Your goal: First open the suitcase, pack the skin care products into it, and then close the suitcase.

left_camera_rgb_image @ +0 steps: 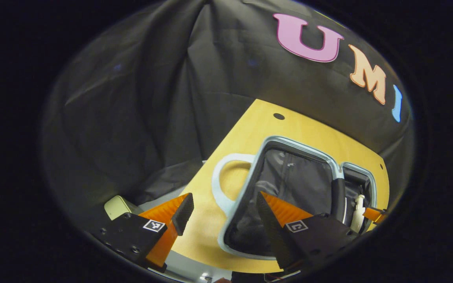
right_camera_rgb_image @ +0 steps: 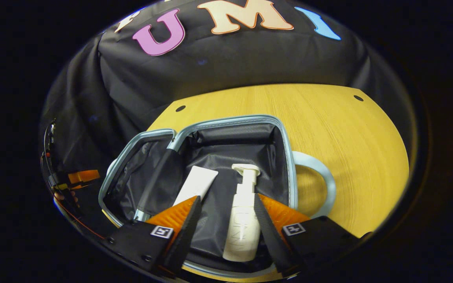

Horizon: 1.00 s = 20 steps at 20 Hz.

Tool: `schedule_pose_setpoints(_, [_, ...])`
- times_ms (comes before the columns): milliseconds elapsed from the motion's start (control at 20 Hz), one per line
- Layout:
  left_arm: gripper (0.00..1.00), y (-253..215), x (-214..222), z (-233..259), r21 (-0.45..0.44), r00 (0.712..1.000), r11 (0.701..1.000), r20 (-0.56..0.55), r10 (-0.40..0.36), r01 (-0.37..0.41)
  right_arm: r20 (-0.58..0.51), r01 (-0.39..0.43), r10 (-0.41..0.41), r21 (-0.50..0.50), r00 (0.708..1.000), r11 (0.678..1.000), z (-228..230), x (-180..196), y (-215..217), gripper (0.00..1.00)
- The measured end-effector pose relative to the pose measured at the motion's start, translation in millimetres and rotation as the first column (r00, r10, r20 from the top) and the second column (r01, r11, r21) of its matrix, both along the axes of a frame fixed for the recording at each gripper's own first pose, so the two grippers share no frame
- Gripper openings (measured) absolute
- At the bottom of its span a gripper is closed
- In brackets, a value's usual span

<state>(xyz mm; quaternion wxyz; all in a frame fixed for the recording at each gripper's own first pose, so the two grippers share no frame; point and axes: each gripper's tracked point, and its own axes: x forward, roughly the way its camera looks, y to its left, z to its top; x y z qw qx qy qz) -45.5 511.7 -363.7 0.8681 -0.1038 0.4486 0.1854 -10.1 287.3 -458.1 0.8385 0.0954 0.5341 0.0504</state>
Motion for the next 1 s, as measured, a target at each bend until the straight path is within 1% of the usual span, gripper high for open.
schedule_pose_setpoints(100, [0.95,16,6,-9,0.002,1.0,1.0,-0.015,0.016,-0.016,0.033,0.007,-0.006,-0.006,0.999,1.0,12,7,-2,0.98])
schedule_pose_setpoints(150, [0.95,23,9,-16,0.002,0.999,1.0,-0.026,0.021,-0.021,0.044,0.011,-0.011,-0.008,0.999,1.0,17,8,-2,0.98])
schedule_pose_setpoints(200, [0.95,29,11,-23,0.0,0.999,1.0,-0.042,0.021,-0.021,0.054,0.018,-0.018,-0.007,0.998,1.0,23,12,-4,0.93])
schedule_pose_setpoints(250, [0.95,34,14,-30,0.002,0.998,1.0,-0.056,0.02,-0.02,0.065,0.026,-0.025,-0.009,0.998,1.0,29,15,-6,0.98])
schedule_pose_setpoints(300, [0.95,38,17,-39,-0.001,0.997,1.0,-0.076,0.013,-0.013,0.078,0.034,-0.033,-0.011,0.996,0.999,36,19,-9,0.93])
schedule_pose_setpoints(350, [0.95,42,20,-47,-0.002,0.996,1.0,-0.094,0.009,-0.01,0.093,0.041,-0.039,-0.012,0.995,0.999,43,22,-13,0.98])
schedule_pose_setpoints(500, [0.95,41,25,-72,-0.033,0.986,0.999,-0.164,-0.012,0.007,0.133,0.061,-0.057,-0.026,0.989,0.998,61,31,-27,0.98])
schedule_pose_setpoints(600, [0.95,47,29,-84,-0.023,0.98,0.999,-0.196,-0.031,0.027,0.135,0.078,-0.073,-0.032,0.988,0.996,66,32,-35,0.98])
schedule_pose_setpoints(700, [0.92,51,32,-98,-0.027,0.972,0.999,-0.227,-0.051,0.046,0.136,0.093,-0.086,-0.043,0.987,0.995,68,31,-42,0.98])
schedule_pose_setpoints(750, [0.9,50,31,-104,-0.046,0.966,0.997,-0.251,-0.068,0.058,0.132,0.092,-0.086,-0.043,0.988,0.995,68,28,-43,0.98])
schedule_pose_setpoints(800, [0.89,45,36,-104,-0.077,0.967,0.995,-0.242,-0.079,0.062,0.127,0.088,-0.082,-0.041,0.988,0.995,68,26,-44,0.98])
schedule_pose_setpoints(850, [0.73,43,40,-106,-0.082,0.968,0.994,-0.234,-0.09,0.072,0.124,0.082,-0.076,-0.043,0.989,0.996,67,24,-45,0.98])
schedule_pose_setpoints(900, [0.58,38,42,-106,-0.099,0.968,0.992,-0.23,-0.104,0.083,0.124,0.075,-0.069,-0.048,0.99,0.996,68,24,-46,0.93])
schedule_pose_setpoints(950, [0.42,29,44,-103,-0.118,0.966,0.989,-0.232,-0.11,0.084,0.125,0.07,-0.063,-0.049,0.99,0.996,67,23,-46,0.93])
schedule_pose_setpoints(1000, [0.27,28,44,-102,-0.096,0.963,0.992,-0.25,-0.104,0.082,0.13,0.067,-0.061,-0.046,0.99,0.997,67,24,-48,0.98])
